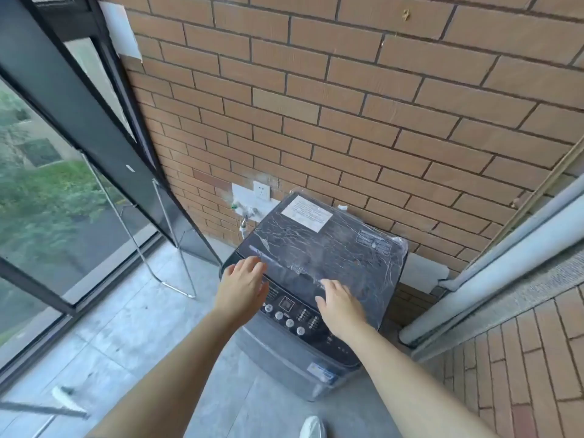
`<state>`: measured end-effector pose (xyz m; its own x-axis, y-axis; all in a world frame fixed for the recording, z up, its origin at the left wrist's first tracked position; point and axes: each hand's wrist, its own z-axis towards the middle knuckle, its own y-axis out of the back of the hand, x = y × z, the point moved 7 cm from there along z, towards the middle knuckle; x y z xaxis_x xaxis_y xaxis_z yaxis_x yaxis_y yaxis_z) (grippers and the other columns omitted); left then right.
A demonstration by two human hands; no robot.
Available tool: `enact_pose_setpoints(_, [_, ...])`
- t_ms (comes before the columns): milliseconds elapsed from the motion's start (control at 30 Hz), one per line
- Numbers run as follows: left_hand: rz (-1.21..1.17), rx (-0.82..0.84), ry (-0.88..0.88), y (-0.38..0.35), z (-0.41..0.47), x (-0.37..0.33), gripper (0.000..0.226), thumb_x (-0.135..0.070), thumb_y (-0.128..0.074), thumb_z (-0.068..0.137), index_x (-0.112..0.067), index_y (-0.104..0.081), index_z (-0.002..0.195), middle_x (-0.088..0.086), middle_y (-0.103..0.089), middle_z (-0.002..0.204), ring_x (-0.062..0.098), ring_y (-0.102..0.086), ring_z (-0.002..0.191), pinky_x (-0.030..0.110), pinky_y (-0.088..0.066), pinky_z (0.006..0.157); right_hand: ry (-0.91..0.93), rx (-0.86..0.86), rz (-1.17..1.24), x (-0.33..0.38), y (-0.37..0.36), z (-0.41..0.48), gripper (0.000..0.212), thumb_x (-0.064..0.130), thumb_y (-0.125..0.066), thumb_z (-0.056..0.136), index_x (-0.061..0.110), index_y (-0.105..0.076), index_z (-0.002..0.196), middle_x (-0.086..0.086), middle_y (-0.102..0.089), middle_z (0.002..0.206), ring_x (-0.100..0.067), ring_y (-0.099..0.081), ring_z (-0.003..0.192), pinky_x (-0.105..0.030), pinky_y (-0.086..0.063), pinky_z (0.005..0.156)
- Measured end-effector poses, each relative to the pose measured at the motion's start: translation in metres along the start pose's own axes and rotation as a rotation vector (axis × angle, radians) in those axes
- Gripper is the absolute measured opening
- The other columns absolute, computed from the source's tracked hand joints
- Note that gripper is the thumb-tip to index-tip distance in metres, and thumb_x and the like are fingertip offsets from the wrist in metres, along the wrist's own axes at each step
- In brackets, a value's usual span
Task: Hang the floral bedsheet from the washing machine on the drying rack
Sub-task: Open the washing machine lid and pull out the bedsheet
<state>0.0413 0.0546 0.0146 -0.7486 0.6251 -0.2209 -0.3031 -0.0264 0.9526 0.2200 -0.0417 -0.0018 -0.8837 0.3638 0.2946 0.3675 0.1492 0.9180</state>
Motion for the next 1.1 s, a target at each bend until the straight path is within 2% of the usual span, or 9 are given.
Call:
enact_pose_setpoints(300, [0.026,0.137,0.124,-0.058,0.024,-0.002,0.025,-0.024,-0.061,0.086,-0.018,-0.062,0.111,0.000,-0.059,0.116,0.024,-0.057,0.106,0.038,-0.044,0.090,0.011,0.323,0.100,-0.028,-0.035,0.063,0.052,0.014,-0.038,0.098,0.016,-0.027,0.149,-0.001,-0.031,0.154,-0.023,-0.029,0.139,-0.040,-0.030,0.113])
enact_pose_setpoints(467, [-0.004,0.181,0.173,-0.083,0.029,-0.001,0.029,-0.024,-0.062,0.087,-0.020,-0.060,0.116,-0.001,-0.057,0.120,0.024,-0.056,0.111,0.039,-0.045,0.092,0.038,0.423,0.073,-0.033,-0.046,0.088,0.058,0.007,-0.037,0.095,0.017,-0.023,0.150,-0.002,-0.030,0.154,-0.027,-0.028,0.140,-0.041,-0.023,0.114])
enact_pose_setpoints(600, [0.011,0.214,0.165,-0.090,0.035,0.004,0.036,-0.026,-0.065,0.084,-0.020,-0.059,0.119,-0.001,-0.056,0.124,0.024,-0.054,0.117,0.040,-0.043,0.097,0.035,0.404,0.135,-0.031,-0.040,0.102,0.054,0.008,-0.039,0.093,0.018,-0.033,0.146,-0.002,-0.041,0.148,-0.024,-0.033,0.136,-0.040,-0.027,0.113])
enact_pose_setpoints(667, [0.027,0.214,0.129,-0.090,0.044,0.007,0.047,-0.023,-0.073,0.076,-0.021,-0.059,0.120,0.000,-0.057,0.127,0.025,-0.055,0.120,0.044,-0.044,0.097,0.057,0.374,0.172,-0.029,-0.027,0.105,0.050,0.015,-0.041,0.095,0.019,-0.036,0.144,-0.002,-0.041,0.147,-0.022,-0.033,0.135,-0.041,-0.027,0.114])
enact_pose_setpoints(733, [0.057,0.235,0.071,-0.088,0.055,0.009,0.064,-0.021,-0.076,0.071,-0.023,-0.053,0.131,0.000,-0.050,0.140,0.024,-0.047,0.130,0.048,-0.038,0.104,0.077,0.333,0.194,-0.029,-0.007,0.105,0.049,0.023,-0.045,0.096,0.021,-0.036,0.144,-0.002,-0.040,0.146,-0.021,-0.033,0.135,-0.041,-0.028,0.113])
enact_pose_setpoints(833, [0.124,0.173,-0.016,-0.074,0.081,0.005,0.080,-0.022,-0.082,0.063,-0.024,-0.050,0.136,-0.001,-0.047,0.145,0.023,-0.045,0.133,0.056,-0.035,0.104,0.119,0.316,0.171,-0.028,0.020,0.100,0.062,0.038,-0.055,0.091,0.023,-0.031,0.147,0.000,-0.034,0.148,-0.021,-0.026,0.139,-0.042,-0.027,0.113])
enact_pose_setpoints(900, [0.153,0.124,-0.073,-0.062,0.101,0.002,0.079,-0.023,-0.086,0.061,-0.024,-0.054,0.133,-0.002,-0.051,0.141,0.021,-0.049,0.129,0.059,-0.034,0.103,0.135,0.287,0.097,-0.026,0.033,0.098,0.077,0.045,-0.063,0.084,0.024,-0.025,0.148,0.002,-0.032,0.146,-0.020,-0.026,0.137,-0.043,-0.030,0.111])
enact_pose_setpoints(967, [0.163,0.059,-0.123,-0.050,0.116,-0.001,0.069,-0.020,-0.085,0.064,-0.024,-0.059,0.128,-0.003,-0.056,0.136,0.019,-0.053,0.125,0.062,-0.031,0.103,0.172,0.238,-0.020,-0.022,0.040,0.096,0.086,0.044,-0.067,0.080,0.024,-0.021,0.149,0.001,-0.033,0.142,-0.020,-0.029,0.133,-0.041,-0.033,0.108])
enact_pose_setpoints(1100, [0.164,-0.055,-0.234,-0.033,0.127,-0.006,0.059,-0.019,-0.082,0.070,-0.024,-0.062,0.125,-0.004,-0.061,0.130,0.016,-0.058,0.120,0.064,-0.030,0.103,0.215,0.111,-0.107,-0.016,0.055,0.091,0.078,0.030,-0.061,0.087,0.021,-0.017,0.150,-0.001,-0.033,0.141,-0.021,-0.034,0.129,-0.034,-0.034,0.103])
